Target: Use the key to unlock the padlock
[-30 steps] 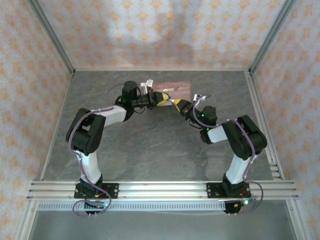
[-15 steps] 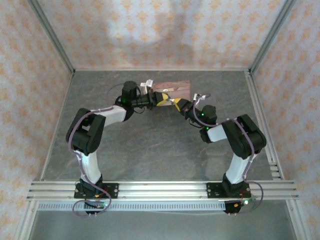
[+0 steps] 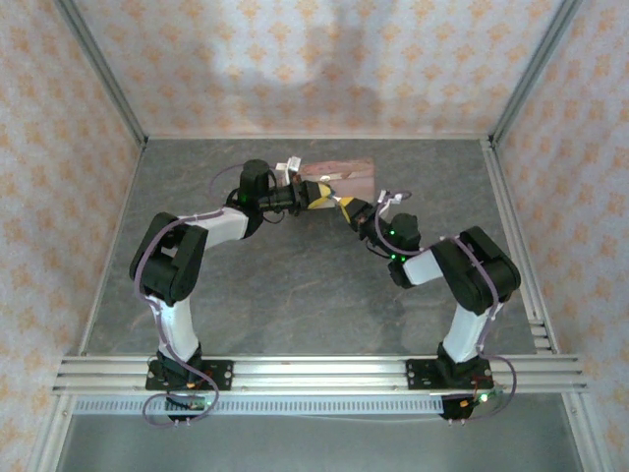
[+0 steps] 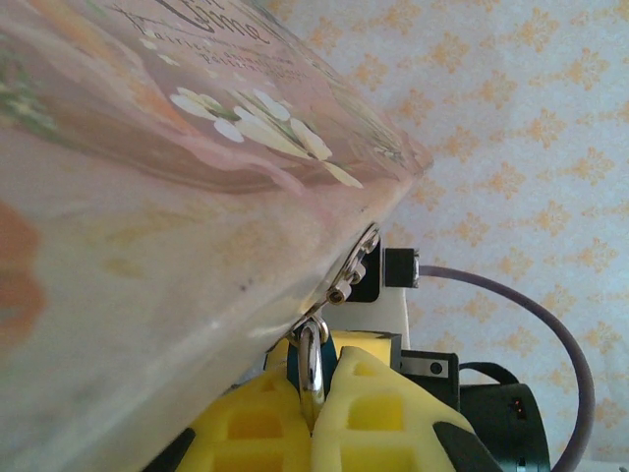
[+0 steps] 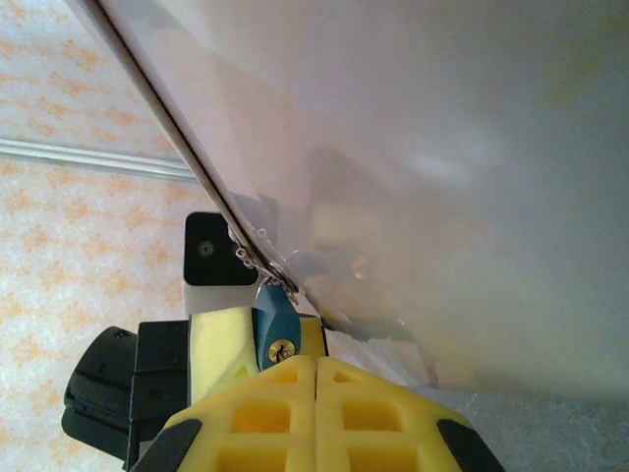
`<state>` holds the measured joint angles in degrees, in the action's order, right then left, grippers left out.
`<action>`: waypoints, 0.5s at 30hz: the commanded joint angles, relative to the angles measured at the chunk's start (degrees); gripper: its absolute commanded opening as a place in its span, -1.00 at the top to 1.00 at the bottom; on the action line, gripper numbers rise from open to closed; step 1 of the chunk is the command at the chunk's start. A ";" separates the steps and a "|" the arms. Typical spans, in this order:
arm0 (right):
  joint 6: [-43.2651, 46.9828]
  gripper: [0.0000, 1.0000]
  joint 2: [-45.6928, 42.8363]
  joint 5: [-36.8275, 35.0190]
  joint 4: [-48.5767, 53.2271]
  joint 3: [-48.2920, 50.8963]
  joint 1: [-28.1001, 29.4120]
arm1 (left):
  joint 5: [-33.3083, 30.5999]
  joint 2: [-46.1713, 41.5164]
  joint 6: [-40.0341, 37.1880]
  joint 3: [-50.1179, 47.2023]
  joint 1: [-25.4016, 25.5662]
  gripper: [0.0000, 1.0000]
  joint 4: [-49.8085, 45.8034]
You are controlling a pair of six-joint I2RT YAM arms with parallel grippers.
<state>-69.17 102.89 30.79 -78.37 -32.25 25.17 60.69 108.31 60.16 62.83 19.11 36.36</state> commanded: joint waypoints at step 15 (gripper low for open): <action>-0.26 1.00 -0.82 -1.12 -2.22 -1.98 2.78 | 4.42 -1.35 0.69 0.46 2.16 1.00 2.99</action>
<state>-69.87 101.43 28.01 -78.26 -31.70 26.85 61.12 108.31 60.38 62.83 19.14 36.38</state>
